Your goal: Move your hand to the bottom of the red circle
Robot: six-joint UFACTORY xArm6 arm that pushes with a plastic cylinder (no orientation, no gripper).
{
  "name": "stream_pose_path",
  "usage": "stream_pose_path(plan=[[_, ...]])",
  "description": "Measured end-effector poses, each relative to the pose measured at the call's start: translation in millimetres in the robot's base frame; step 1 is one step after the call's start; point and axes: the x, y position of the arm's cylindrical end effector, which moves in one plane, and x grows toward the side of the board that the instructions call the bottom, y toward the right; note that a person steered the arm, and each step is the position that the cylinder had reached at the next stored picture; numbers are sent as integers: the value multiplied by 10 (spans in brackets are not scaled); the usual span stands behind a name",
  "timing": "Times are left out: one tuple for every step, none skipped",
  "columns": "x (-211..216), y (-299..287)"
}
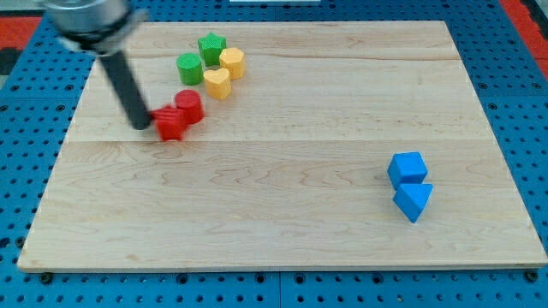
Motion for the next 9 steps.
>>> stream_pose_path(plan=[[0,839],[2,1337],[55,1539],[56,1439],[48,1353],[37,1291],[35,1249],[26,1211],[22,1135]])
